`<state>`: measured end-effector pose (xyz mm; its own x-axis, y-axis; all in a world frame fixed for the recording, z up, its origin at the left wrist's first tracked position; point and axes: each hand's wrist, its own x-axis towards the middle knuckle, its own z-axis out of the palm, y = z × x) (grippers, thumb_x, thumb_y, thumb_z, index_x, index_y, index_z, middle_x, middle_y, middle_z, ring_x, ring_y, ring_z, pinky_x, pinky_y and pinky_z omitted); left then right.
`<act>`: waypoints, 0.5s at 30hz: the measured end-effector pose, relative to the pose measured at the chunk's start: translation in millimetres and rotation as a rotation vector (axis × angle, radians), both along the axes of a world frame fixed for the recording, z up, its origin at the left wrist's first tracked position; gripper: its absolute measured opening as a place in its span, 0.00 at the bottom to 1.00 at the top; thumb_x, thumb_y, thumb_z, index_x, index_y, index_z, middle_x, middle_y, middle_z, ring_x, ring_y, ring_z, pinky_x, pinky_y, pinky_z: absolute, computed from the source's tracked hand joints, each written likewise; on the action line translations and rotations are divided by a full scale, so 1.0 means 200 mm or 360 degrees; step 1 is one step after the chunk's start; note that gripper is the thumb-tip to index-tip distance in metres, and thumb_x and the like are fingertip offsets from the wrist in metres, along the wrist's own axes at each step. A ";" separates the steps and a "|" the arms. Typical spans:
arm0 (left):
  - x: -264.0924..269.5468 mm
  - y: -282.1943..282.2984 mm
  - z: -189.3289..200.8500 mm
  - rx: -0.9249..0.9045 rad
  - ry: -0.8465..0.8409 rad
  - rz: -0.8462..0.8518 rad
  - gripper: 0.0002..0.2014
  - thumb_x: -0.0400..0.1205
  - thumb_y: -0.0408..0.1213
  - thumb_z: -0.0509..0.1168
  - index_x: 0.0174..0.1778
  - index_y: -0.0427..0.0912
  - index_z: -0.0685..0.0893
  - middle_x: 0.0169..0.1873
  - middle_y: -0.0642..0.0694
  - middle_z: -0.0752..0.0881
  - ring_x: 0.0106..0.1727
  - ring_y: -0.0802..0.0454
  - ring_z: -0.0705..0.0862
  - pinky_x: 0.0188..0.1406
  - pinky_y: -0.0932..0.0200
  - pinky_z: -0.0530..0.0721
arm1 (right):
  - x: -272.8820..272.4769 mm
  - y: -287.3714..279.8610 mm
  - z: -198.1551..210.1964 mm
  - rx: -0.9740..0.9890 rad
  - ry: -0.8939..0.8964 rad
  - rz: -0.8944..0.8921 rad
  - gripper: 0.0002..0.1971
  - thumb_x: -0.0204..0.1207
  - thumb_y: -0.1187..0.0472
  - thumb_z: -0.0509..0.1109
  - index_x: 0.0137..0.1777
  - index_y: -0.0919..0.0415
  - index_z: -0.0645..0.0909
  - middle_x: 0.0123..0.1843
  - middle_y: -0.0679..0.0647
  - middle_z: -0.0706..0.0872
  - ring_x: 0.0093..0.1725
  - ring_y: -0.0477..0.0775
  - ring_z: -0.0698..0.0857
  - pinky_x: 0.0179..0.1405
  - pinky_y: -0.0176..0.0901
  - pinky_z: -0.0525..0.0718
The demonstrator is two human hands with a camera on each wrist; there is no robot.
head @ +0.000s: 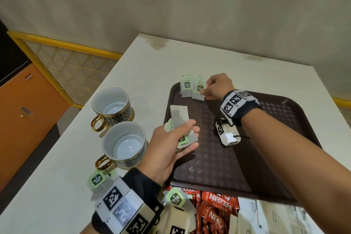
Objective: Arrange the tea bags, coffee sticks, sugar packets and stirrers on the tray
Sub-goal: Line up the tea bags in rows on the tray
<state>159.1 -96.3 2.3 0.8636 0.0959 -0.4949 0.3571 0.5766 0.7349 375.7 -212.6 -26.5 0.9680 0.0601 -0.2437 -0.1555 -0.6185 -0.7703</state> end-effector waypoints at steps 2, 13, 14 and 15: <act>0.00 0.00 0.00 0.0003 0.0004 -0.0002 0.13 0.80 0.37 0.71 0.59 0.37 0.86 0.46 0.41 0.93 0.50 0.48 0.91 0.42 0.59 0.90 | 0.01 0.01 0.00 -0.0069 -0.0045 0.0016 0.12 0.66 0.76 0.80 0.37 0.65 0.78 0.38 0.61 0.84 0.33 0.58 0.87 0.40 0.54 0.92; 0.00 0.00 -0.02 -0.0016 0.0027 0.0013 0.14 0.79 0.36 0.71 0.60 0.37 0.85 0.45 0.41 0.93 0.48 0.49 0.92 0.42 0.58 0.91 | 0.02 0.02 -0.01 0.0004 -0.0054 -0.0064 0.11 0.69 0.73 0.79 0.43 0.65 0.77 0.42 0.65 0.88 0.34 0.58 0.90 0.42 0.57 0.92; 0.00 0.00 -0.02 -0.0017 0.0030 0.0011 0.14 0.79 0.36 0.71 0.60 0.37 0.85 0.45 0.41 0.93 0.48 0.49 0.92 0.42 0.57 0.91 | 0.01 0.02 -0.01 0.0004 -0.0049 -0.0069 0.13 0.67 0.71 0.81 0.43 0.65 0.77 0.44 0.65 0.88 0.38 0.62 0.91 0.42 0.58 0.92; 0.00 0.00 -0.02 -0.0022 0.0034 0.0010 0.14 0.79 0.36 0.71 0.60 0.37 0.85 0.45 0.41 0.93 0.48 0.49 0.92 0.43 0.57 0.91 | 0.00 0.02 0.00 -0.0008 -0.0031 -0.0065 0.16 0.65 0.69 0.83 0.43 0.65 0.77 0.45 0.65 0.87 0.41 0.64 0.91 0.42 0.59 0.91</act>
<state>159.5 -96.4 -2.5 0.8523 0.0943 -0.5145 0.3689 0.5890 0.7191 376.6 -208.9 -27.1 0.9741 0.0195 -0.2252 -0.1658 -0.6157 -0.7703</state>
